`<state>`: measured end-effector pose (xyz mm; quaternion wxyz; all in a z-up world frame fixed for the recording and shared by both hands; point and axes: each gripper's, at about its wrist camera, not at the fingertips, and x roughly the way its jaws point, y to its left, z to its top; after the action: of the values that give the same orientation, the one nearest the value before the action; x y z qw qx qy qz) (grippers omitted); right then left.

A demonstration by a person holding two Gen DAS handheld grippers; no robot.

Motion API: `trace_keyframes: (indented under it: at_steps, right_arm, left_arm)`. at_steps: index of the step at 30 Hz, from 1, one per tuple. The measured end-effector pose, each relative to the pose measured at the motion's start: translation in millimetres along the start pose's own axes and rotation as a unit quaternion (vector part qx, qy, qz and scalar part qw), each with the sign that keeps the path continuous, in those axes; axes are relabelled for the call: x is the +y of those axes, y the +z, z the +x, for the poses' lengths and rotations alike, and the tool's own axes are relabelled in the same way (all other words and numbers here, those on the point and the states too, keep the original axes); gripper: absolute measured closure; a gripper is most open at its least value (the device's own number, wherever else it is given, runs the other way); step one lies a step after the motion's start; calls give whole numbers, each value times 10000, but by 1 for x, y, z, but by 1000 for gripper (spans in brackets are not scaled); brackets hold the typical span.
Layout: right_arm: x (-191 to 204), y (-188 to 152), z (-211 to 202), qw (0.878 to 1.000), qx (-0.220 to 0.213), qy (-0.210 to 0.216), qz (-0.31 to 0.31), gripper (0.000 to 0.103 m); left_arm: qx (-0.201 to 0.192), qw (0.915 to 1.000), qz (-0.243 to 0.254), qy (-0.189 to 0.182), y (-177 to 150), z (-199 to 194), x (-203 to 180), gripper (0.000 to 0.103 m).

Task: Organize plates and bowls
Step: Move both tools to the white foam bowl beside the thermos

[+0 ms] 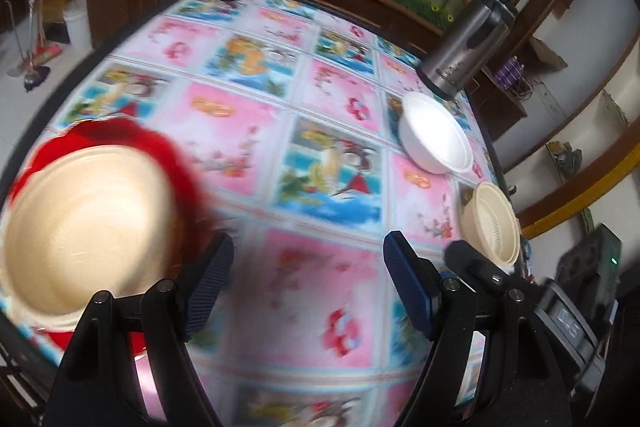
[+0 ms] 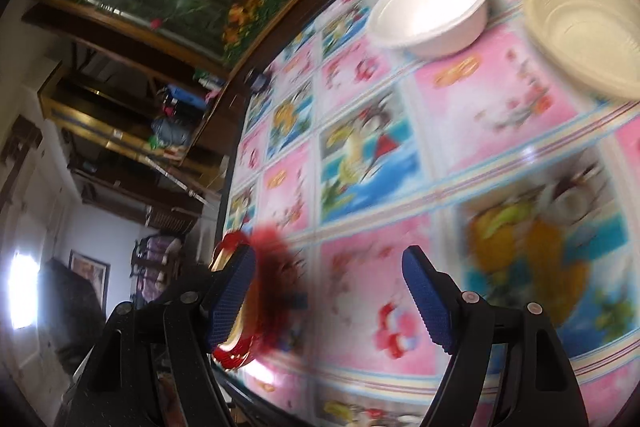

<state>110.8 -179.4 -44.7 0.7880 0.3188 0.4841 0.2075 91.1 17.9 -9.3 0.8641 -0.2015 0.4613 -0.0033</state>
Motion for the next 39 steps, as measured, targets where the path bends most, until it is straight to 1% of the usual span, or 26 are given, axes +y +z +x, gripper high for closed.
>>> trace_keyframes:
  at_steps: [2,4,6,8,11,12,17,20,22,24,28,32,34,36,37,38,39]
  right_arm:
    - [-7,13,-14,9999,-162,-48,-3,25]
    - [-13,31,-26,9995,-314,-95,16,25]
    - [-16,48,-36,9989,-455,-127,16,25]
    - [-21,71,-49,9979,-610,-213,77,25]
    - [-27,105,-57,9968,-704,-377,20,25]
    - [-30,120,-59,9959,-756,-499,39,25]
    - [-48,169,-45,9949,-611,-781,164,25]
    - [-56,191,-32,9948,-463,-902,99,25]
    - [-63,203,-21,9943,-352,-992,154,27]
    - [-66,210,-13,9933,-289,-1107,143,27]
    - [-68,220,6,9892,-54,-1464,-66,34]
    - [-73,228,21,9855,79,-1696,-72,35]
    - [-78,231,32,9831,229,-1816,-30,43]
    - [-81,231,40,9815,310,-1888,-26,48]
    - [-82,231,44,9809,338,-1918,-28,56]
    - [-83,230,48,9791,374,-2000,-43,62]
    - [-84,230,51,9779,413,-2048,-49,75]
  left_arm:
    - [43,10000,54,16,5,9,-14,26]
    - [50,9999,114,-57,13,20,-29,26]
    - [109,9998,165,-25,21,33,-43,26]
    - [164,9997,143,-106,31,46,-55,26]
    - [245,9996,125,-99,47,69,-74,26]
    - [263,9996,126,-65,52,76,-79,26]
    - [363,9993,70,38,71,108,-100,26]
    - [408,9991,21,89,80,125,-110,26]
    - [436,9990,14,84,85,135,-114,26]
    - [441,9989,43,132,88,146,-120,26]
    - [522,9983,44,272,90,166,-125,26]
    - [585,9973,36,439,90,182,-125,26]
    - [646,9968,4,462,89,189,-123,26]
    - [657,9965,30,509,88,193,-124,26]
    - [647,9963,70,558,88,195,-125,26]
    - [615,9959,130,646,88,197,-126,35]
    - [566,9957,205,702,87,197,-127,47]
